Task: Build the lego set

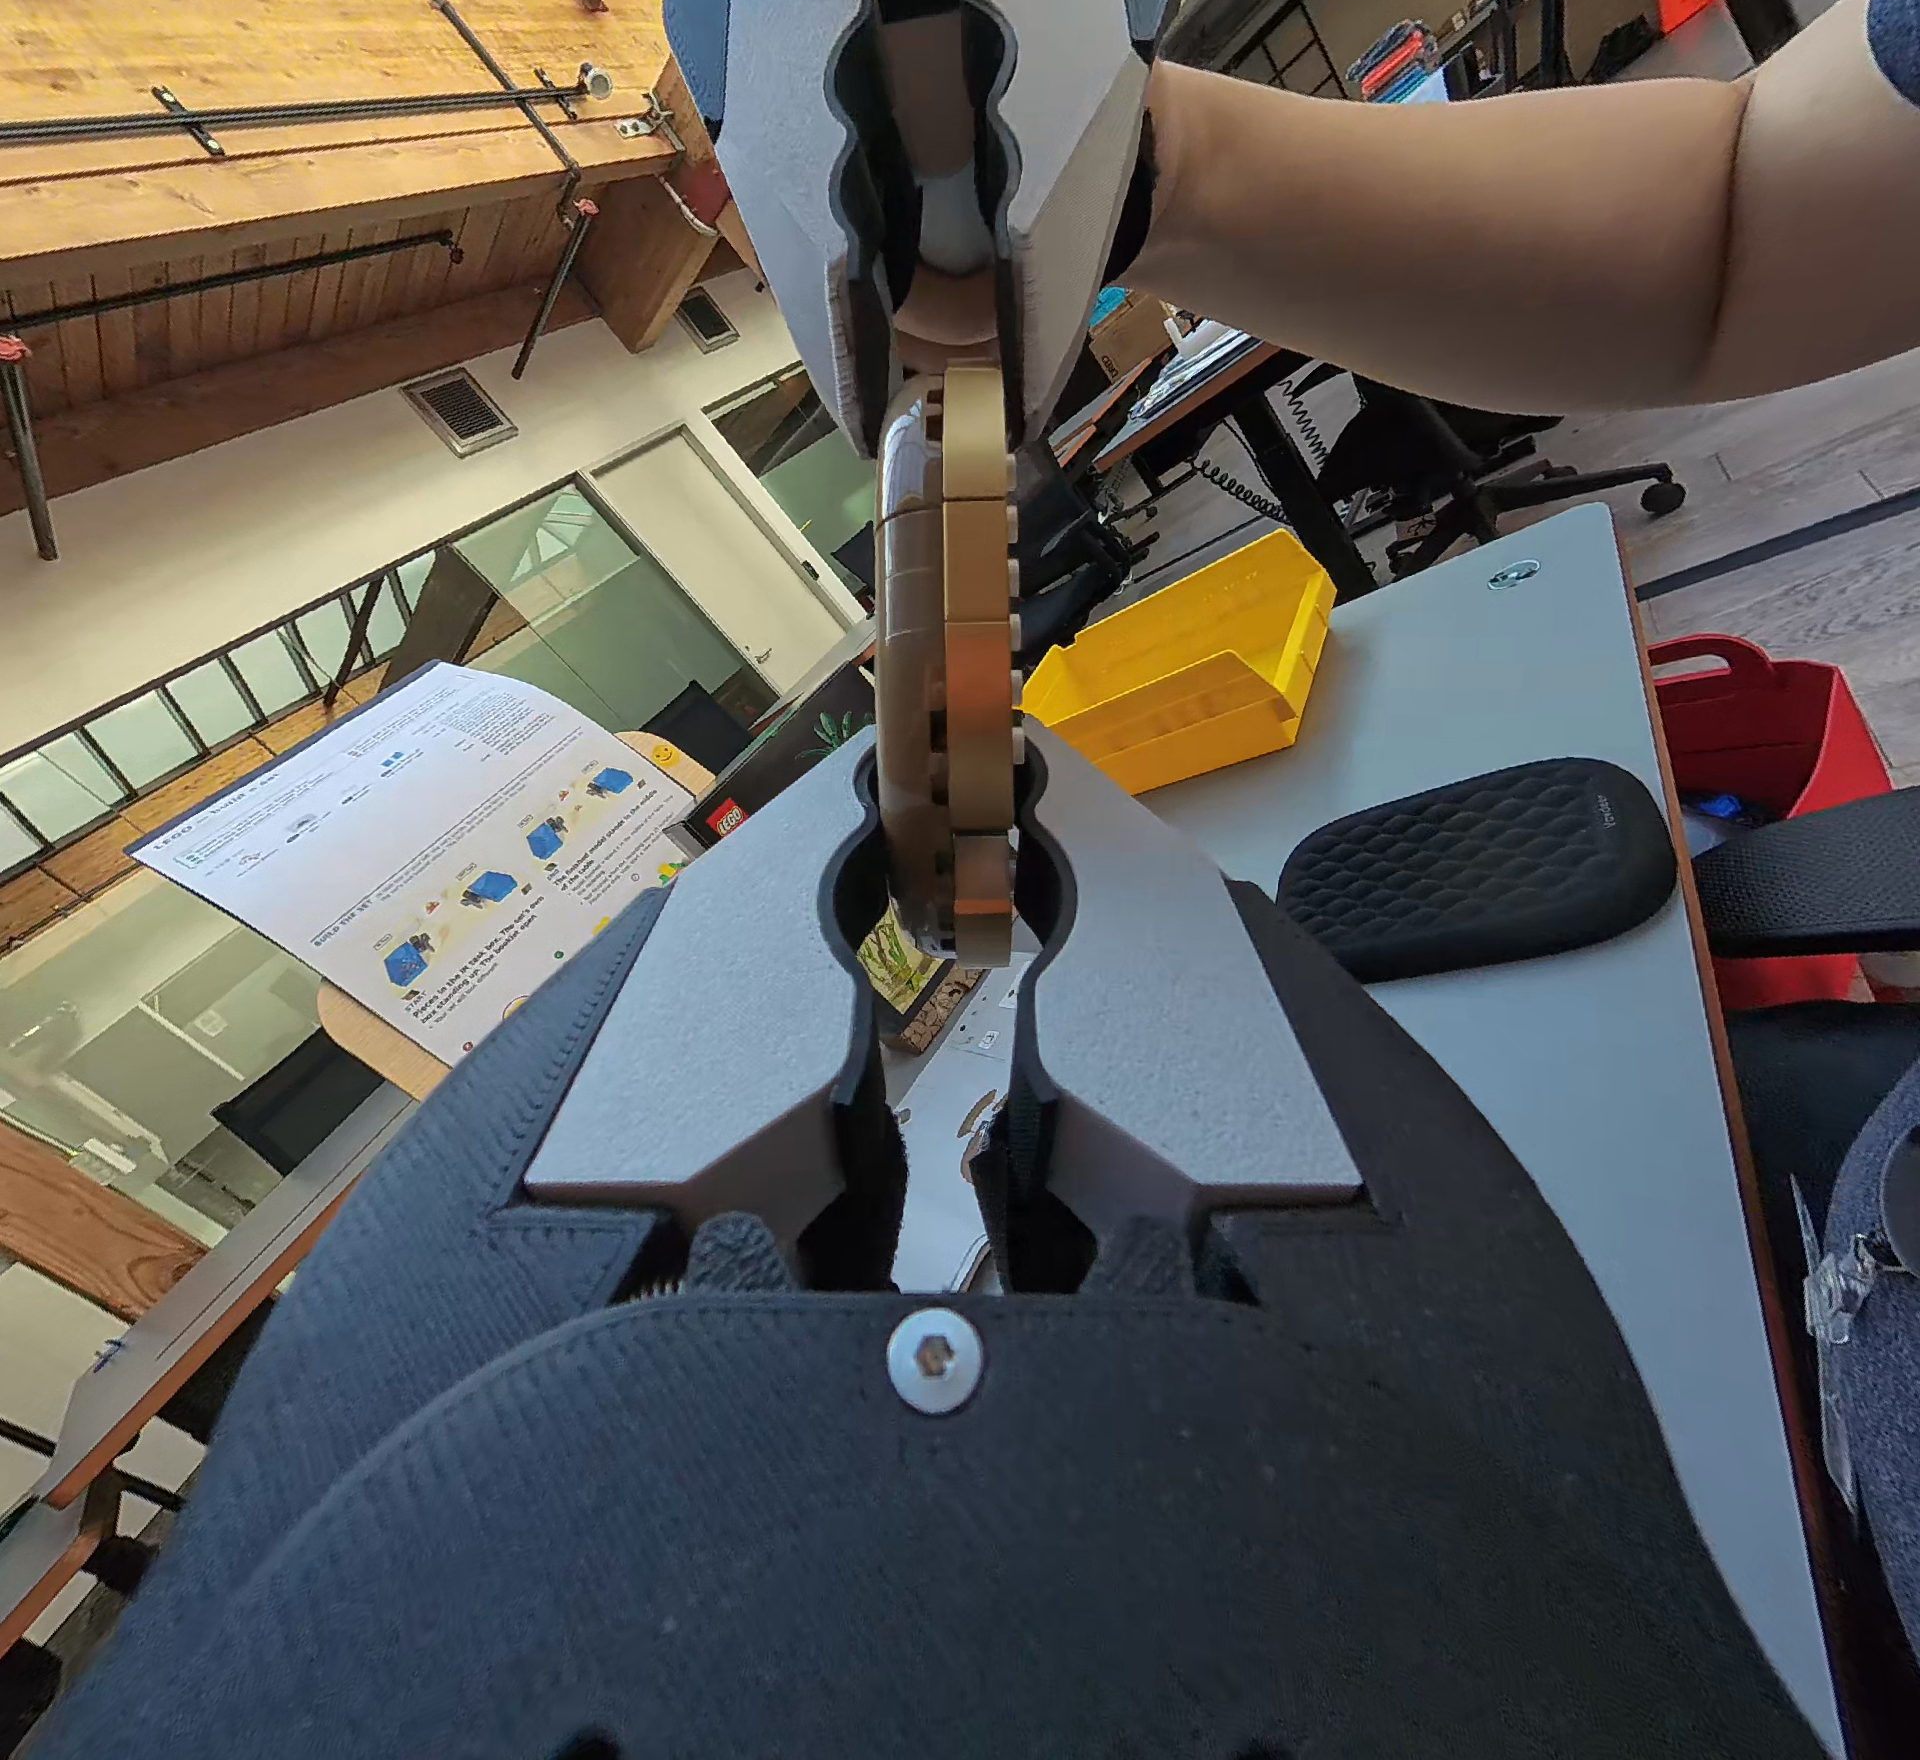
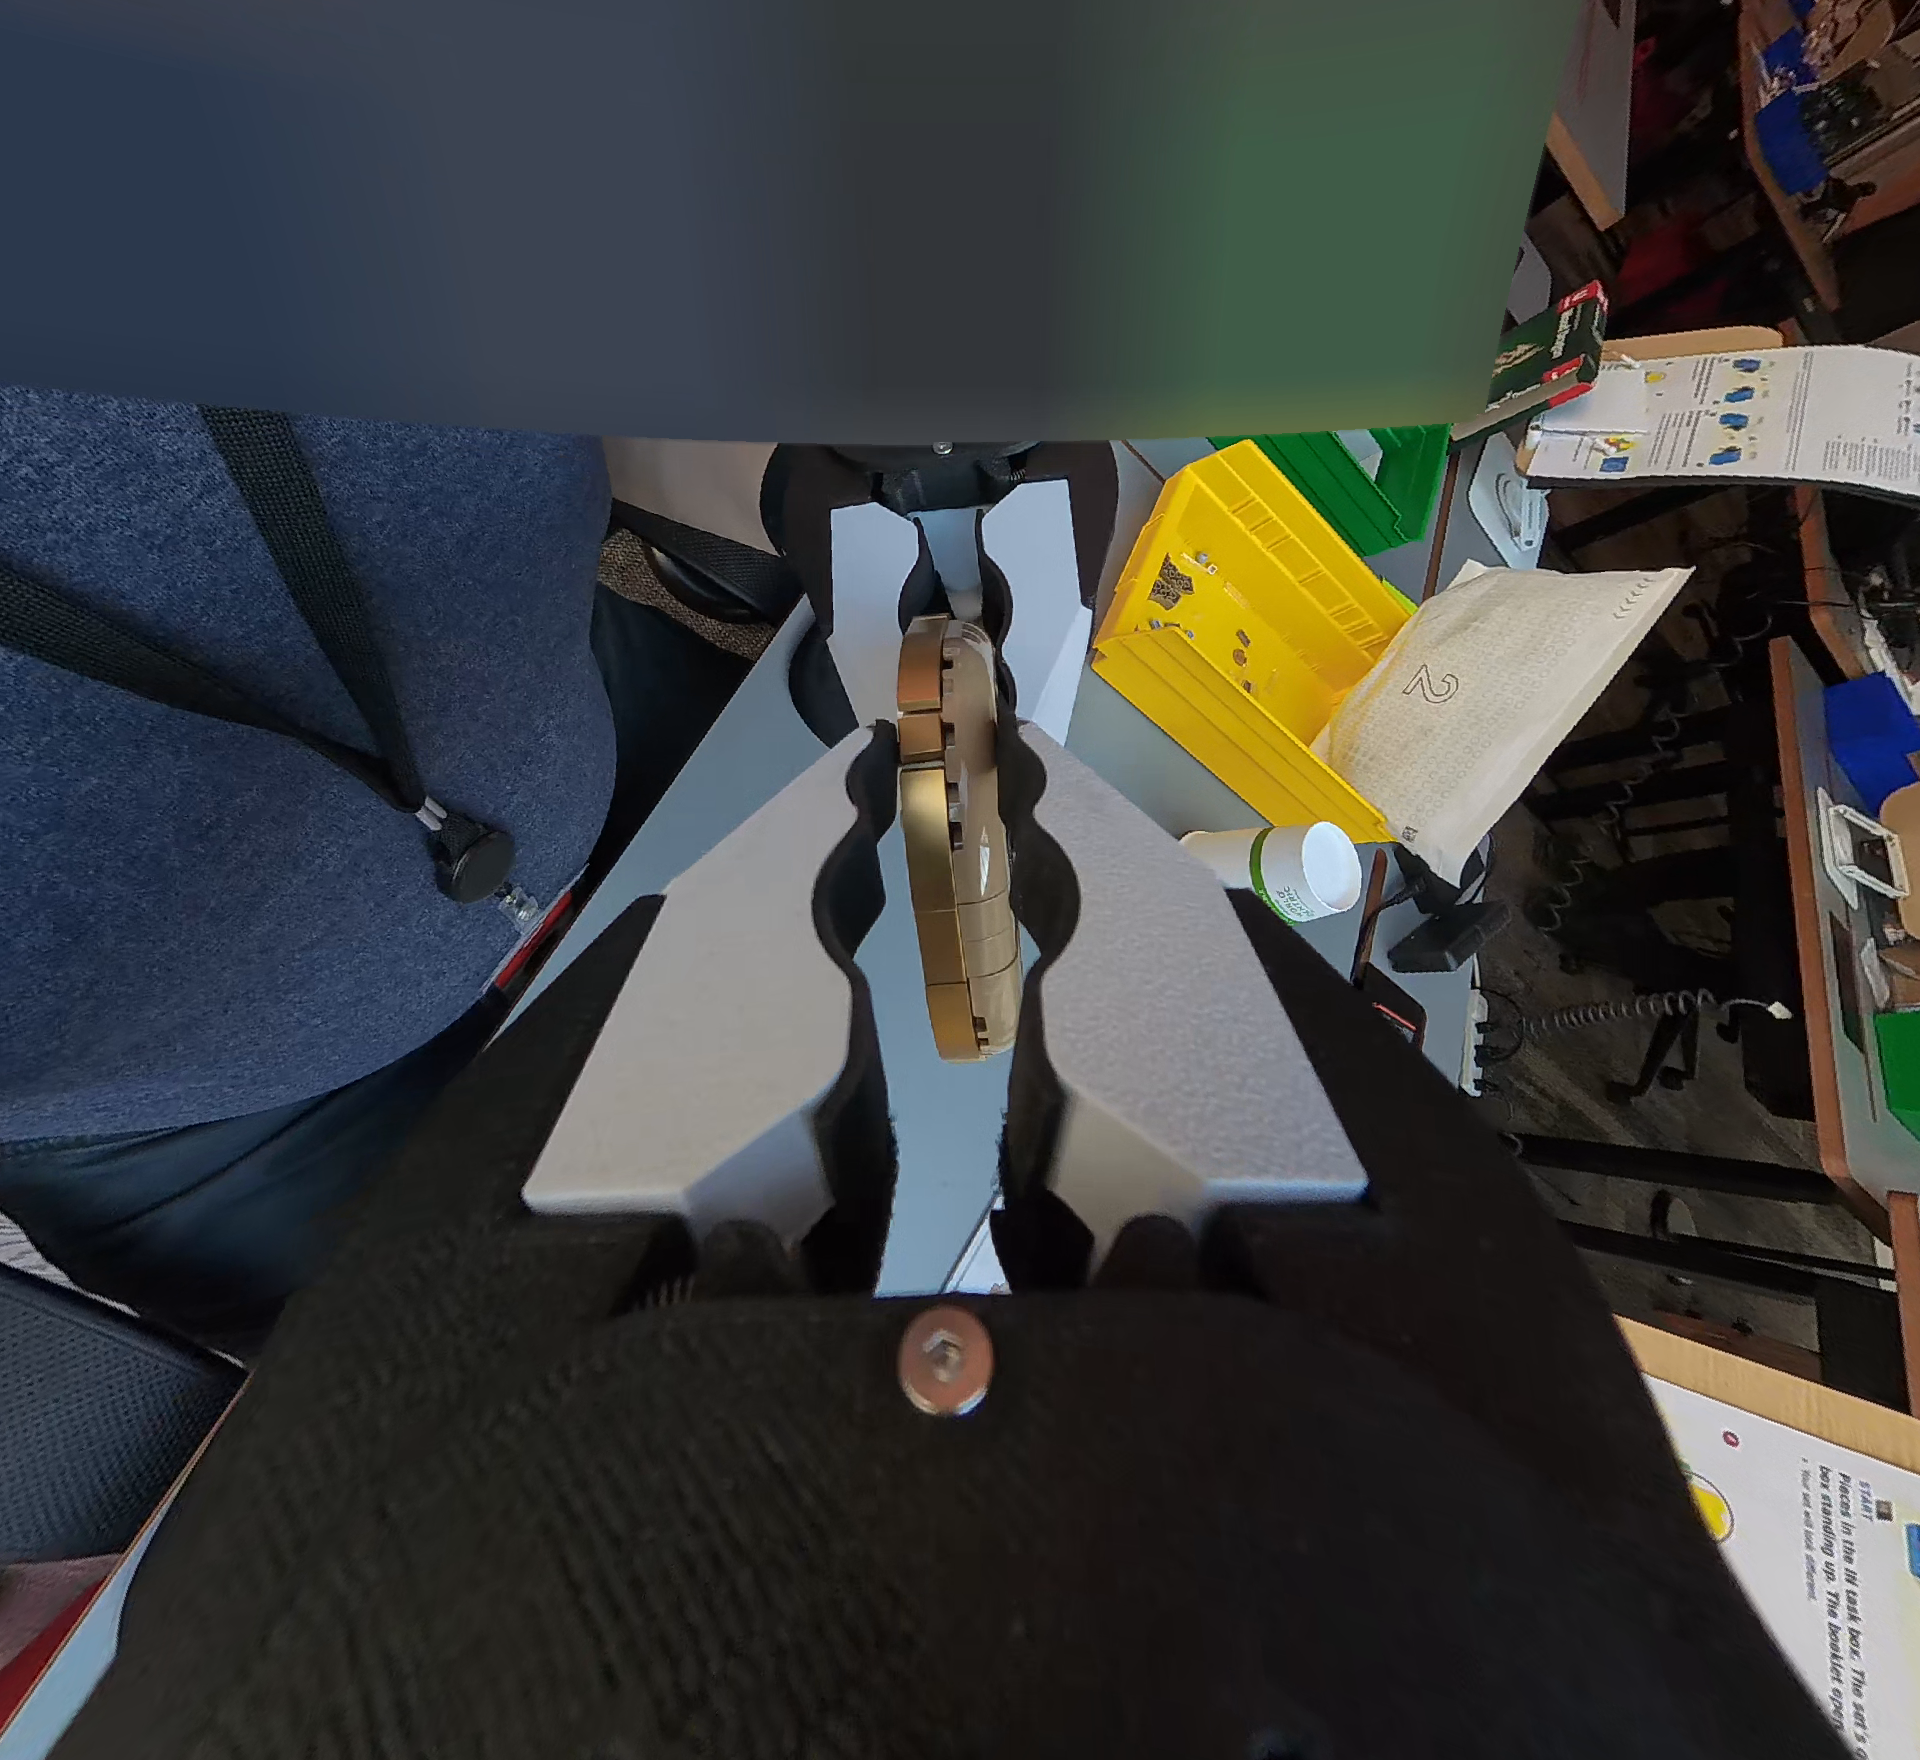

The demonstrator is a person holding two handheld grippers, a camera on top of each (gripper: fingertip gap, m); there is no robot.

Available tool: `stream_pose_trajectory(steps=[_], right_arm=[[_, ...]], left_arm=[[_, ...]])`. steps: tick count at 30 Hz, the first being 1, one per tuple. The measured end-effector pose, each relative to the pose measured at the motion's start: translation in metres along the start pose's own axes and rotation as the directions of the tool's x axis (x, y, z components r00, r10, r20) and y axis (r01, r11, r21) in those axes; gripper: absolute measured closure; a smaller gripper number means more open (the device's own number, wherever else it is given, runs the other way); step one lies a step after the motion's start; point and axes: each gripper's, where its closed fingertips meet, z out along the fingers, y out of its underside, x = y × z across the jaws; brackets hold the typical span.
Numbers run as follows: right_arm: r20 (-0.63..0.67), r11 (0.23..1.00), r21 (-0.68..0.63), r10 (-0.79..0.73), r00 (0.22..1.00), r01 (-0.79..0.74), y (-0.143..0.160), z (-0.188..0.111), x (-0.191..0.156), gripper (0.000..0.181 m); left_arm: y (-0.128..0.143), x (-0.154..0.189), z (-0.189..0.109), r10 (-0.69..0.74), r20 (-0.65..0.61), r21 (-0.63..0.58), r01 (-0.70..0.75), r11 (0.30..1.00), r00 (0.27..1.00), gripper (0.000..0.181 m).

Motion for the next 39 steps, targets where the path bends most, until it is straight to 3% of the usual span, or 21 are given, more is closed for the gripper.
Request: stream_pose_trajectory(steps=[11,18,22,31,39], right_arm=[[0.010,1.000,-0.010,-0.017,1.000,0.017,0.003,0.001,-0.002,0.162],[0.048,0.989,0.084,0.118,0.992,-0.122,0.001,-0.005,0.007,0.151],[0.081,0.967,0.142,0.202,0.976,-0.211,0.000,-0.010,0.011,0.153],[0.023,0.990,0.118,0.073,0.997,-0.075,0.002,0.000,0.000,0.153],[-0.034,0.998,0.053,-0.038,0.999,0.039,0.006,0.003,-0.004,0.161]], left_arm=[[0.003,0.001,0.000,0.022,0.013,-0.015,-0.022,1.000,1.000,0.164],[0.001,0.005,0.003,-0.202,-0.081,0.031,0.205,0.978,0.976,0.164],[0.001,0.003,0.002,-0.242,-0.086,0.038,0.246,0.969,0.967,0.163],[0.002,0.003,0.001,-0.018,-0.020,-0.012,0.018,1.000,1.000,0.164],[0.002,0.004,0.001,0.012,-0.011,-0.026,-0.013,1.000,1.000,0.164]])
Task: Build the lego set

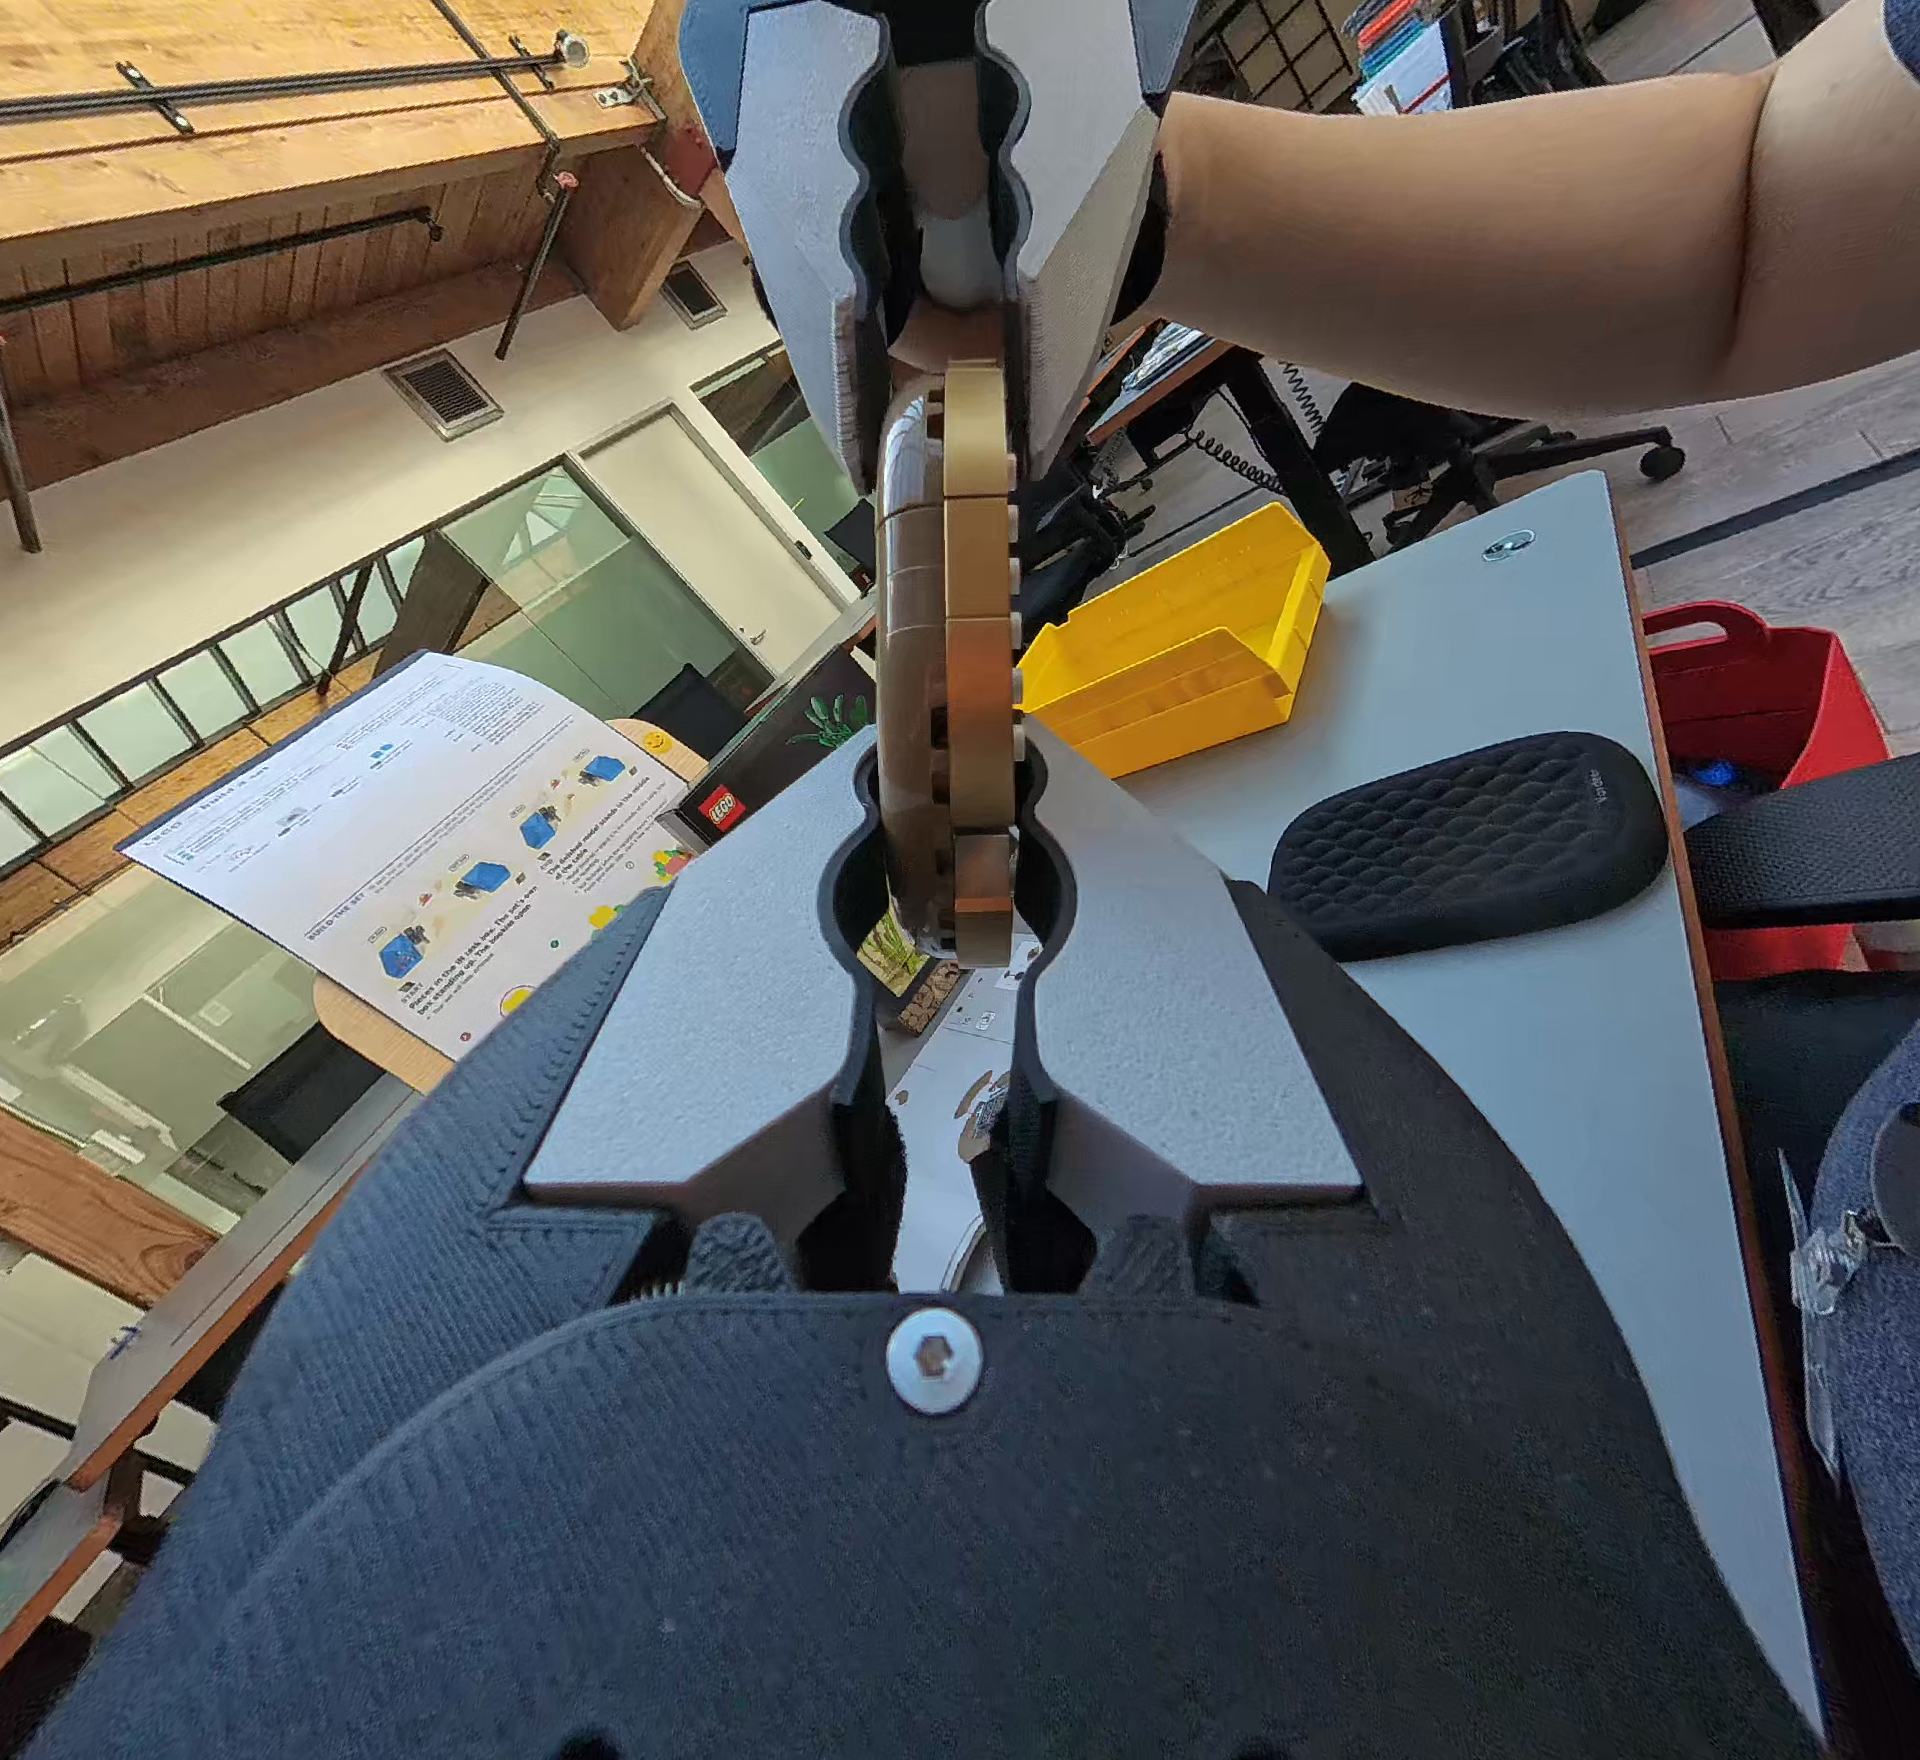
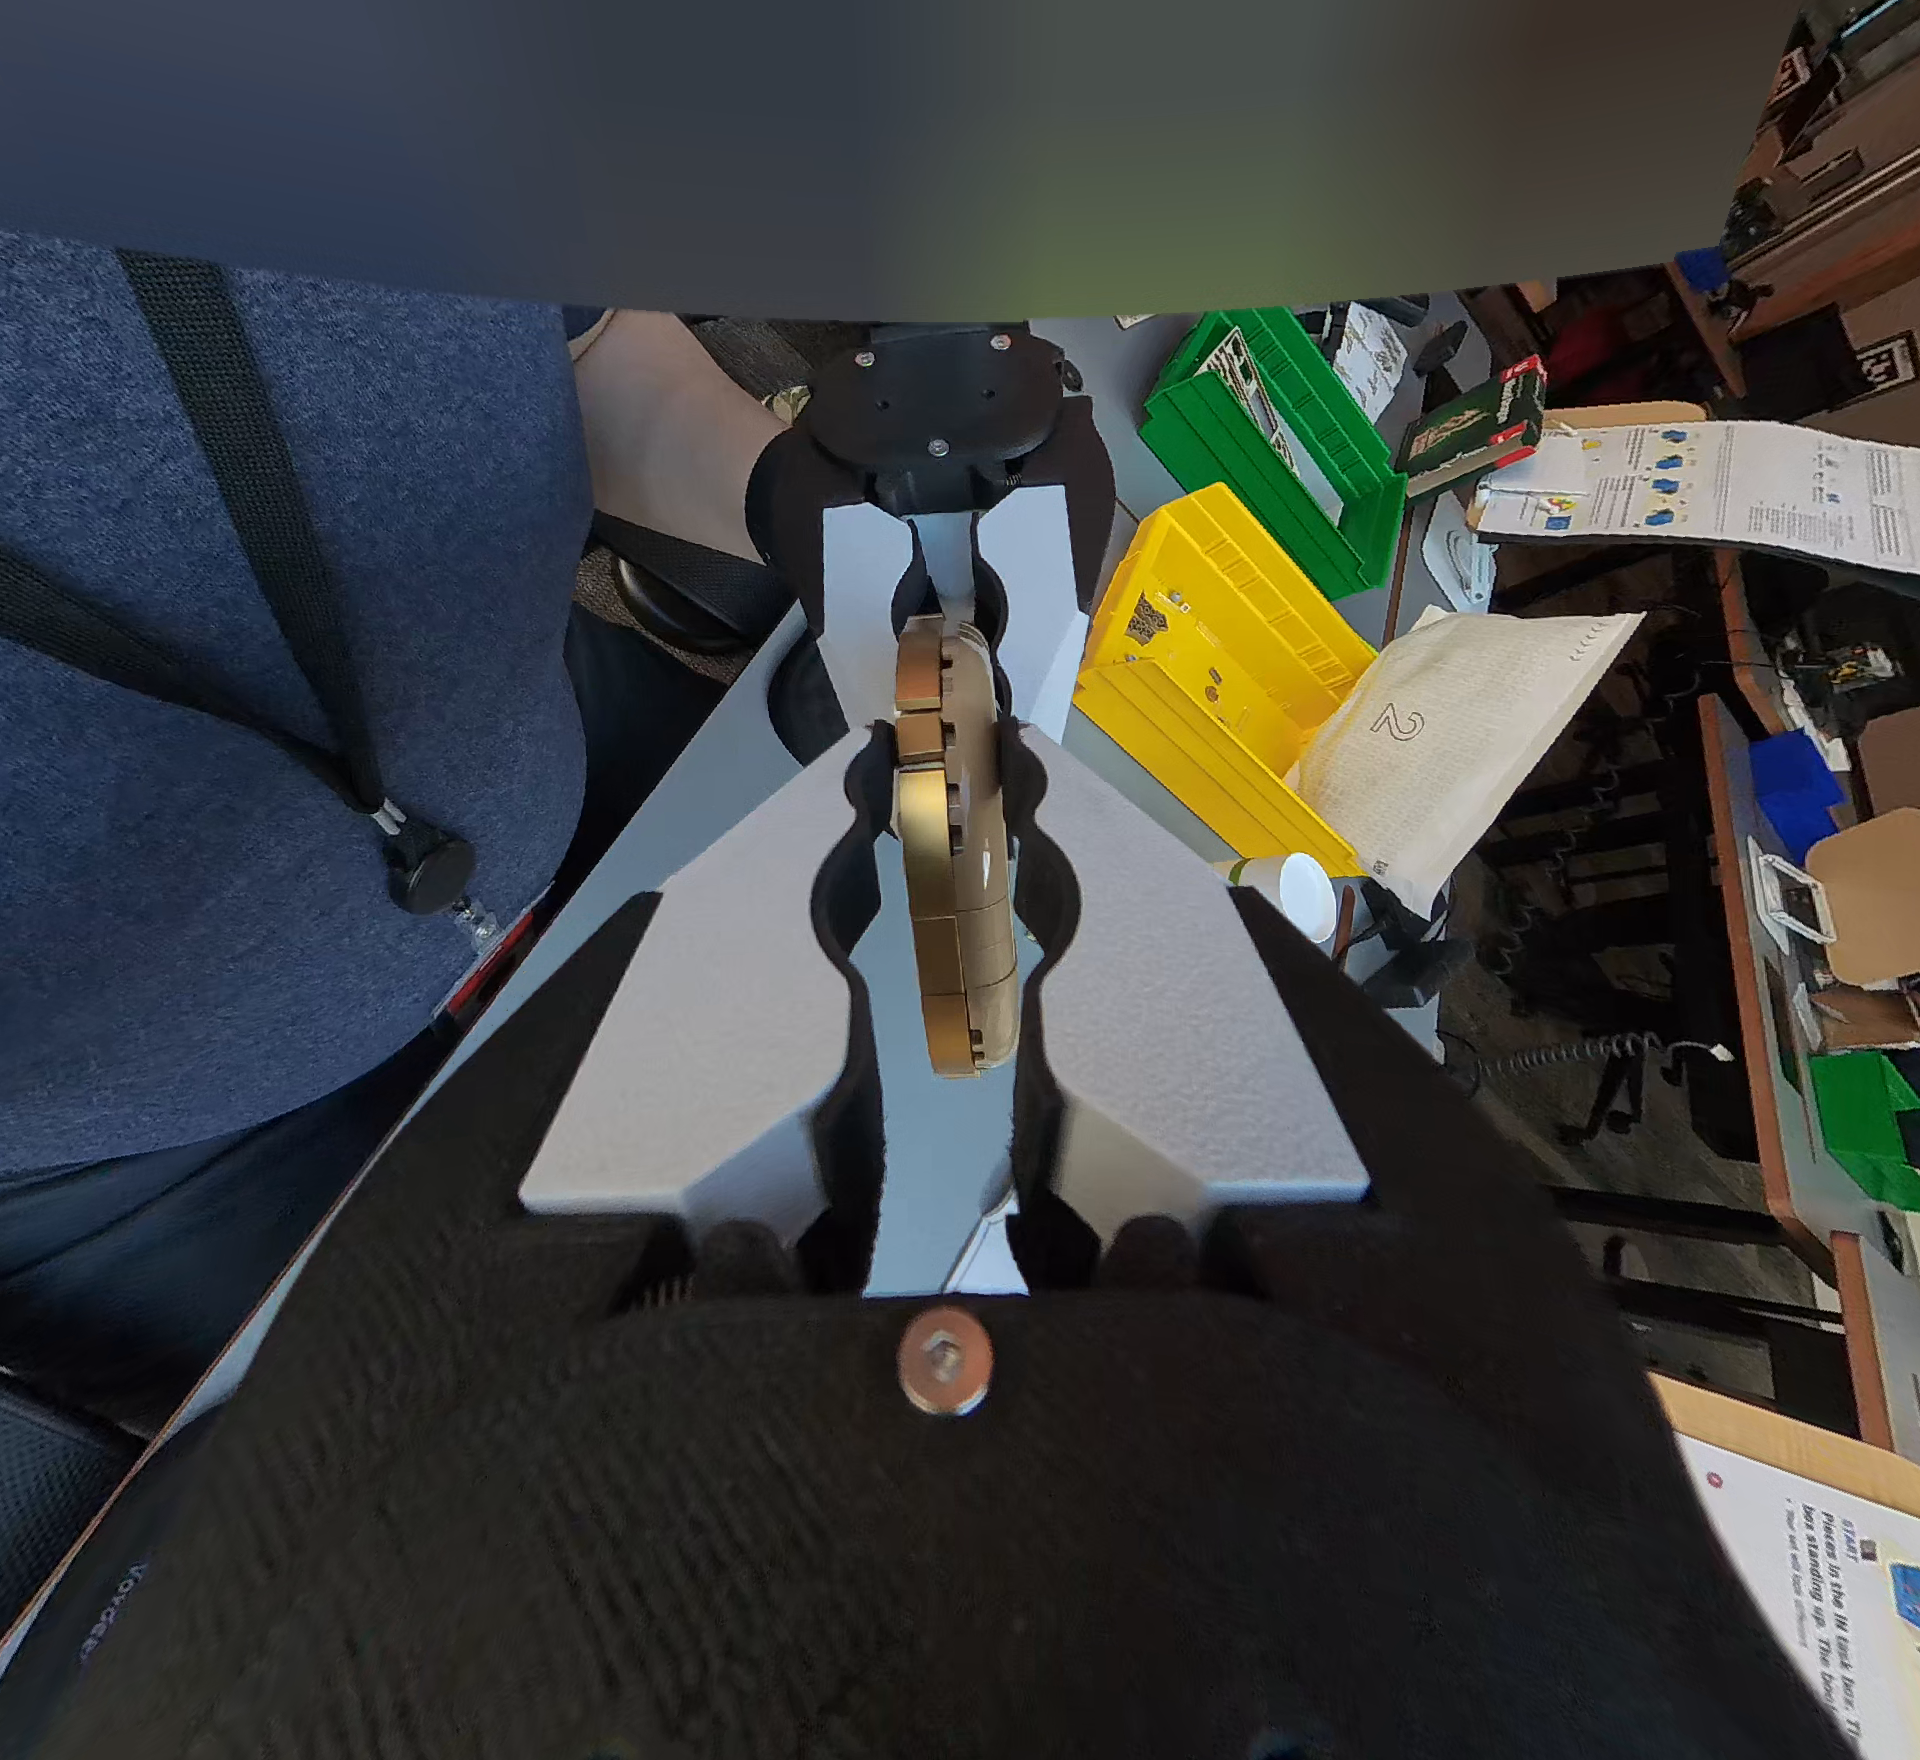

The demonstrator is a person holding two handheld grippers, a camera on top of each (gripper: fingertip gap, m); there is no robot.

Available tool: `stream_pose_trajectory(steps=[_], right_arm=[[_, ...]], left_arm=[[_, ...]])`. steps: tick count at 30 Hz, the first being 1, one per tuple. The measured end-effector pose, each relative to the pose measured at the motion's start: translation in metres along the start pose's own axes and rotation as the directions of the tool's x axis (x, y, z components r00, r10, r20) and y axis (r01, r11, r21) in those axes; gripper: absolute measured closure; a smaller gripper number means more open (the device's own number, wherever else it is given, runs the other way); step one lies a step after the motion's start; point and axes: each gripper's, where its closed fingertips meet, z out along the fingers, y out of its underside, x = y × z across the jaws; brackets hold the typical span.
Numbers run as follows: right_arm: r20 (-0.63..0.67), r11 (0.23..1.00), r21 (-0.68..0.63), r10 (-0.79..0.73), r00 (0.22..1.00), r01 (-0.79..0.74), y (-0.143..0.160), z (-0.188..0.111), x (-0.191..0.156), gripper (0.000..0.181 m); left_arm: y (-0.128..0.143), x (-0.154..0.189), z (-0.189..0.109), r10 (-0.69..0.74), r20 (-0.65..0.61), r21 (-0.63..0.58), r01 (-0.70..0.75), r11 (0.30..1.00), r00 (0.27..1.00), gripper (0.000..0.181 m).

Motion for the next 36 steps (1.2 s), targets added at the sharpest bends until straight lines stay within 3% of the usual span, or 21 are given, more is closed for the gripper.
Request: stream_pose_trajectory(steps=[4,6,9,12,17,21,24,26,29,33,36], right_arm=[[0.024,0.988,-0.018,0.153,0.988,-0.153,0.006,0.000,0.005,0.153],[0.067,0.955,-0.023,0.297,0.952,-0.297,0.012,-0.001,0.009,0.145],[0.065,0.917,-0.016,0.398,0.915,-0.398,0.021,-0.001,0.018,0.150],[0.049,0.893,-0.049,0.450,0.892,-0.448,0.031,0.001,0.022,0.152],[0.029,0.879,-0.073,0.475,0.880,-0.472,0.039,0.003,0.026,0.162],[0.035,0.885,-0.079,0.463,0.885,-0.460,0.041,0.003,0.026,0.162],[0.061,0.877,-0.076,0.478,0.876,-0.474,0.040,0.003,0.023,0.154],[0.073,0.865,-0.070,0.500,0.863,-0.496,0.040,0.003,0.022,0.151],[0.136,0.802,-0.082,0.597,0.791,-0.591,0.041,0.002,0.018,0.142],[0.258,0.620,-0.082,0.769,0.584,-0.780,0.041,-0.001,0.021,0.137],[0.364,0.461,-0.080,0.839,0.405,-0.884,0.044,-0.003,0.027,0.138]], left_arm=[[0.005,0.003,0.005,-0.208,-0.091,-0.019,0.207,0.978,0.974,0.164],[0.007,0.005,0.008,-0.371,-0.159,-0.033,0.370,0.928,0.915,0.164],[0.011,0.007,0.011,-0.520,-0.217,-0.050,0.522,0.851,0.826,0.164],[0.018,0.006,0.014,-0.564,-0.216,-0.075,0.562,0.824,0.797,0.164],[0.025,0.005,0.015,-0.537,-0.183,-0.097,0.528,0.843,0.824,0.164],[0.026,0.005,0.015,-0.532,-0.178,-0.107,0.521,0.847,0.828,0.164],[0.024,0.007,0.015,-0.584,-0.214,-0.113,0.574,0.811,0.783,0.164],[0.021,0.009,0.014,-0.655,-0.258,-0.123,0.648,0.751,0.710,0.164],[0.016,0.014,0.012,-0.777,-0.342,-0.171,0.778,0.604,0.528,0.164],[0.010,0.016,0.012,-0.865,-0.419,-0.211,0.897,0.390,0.277,0.164],[0.012,0.014,0.014,-0.887,-0.417,-0.223,0.925,0.309,0.196,0.164]])
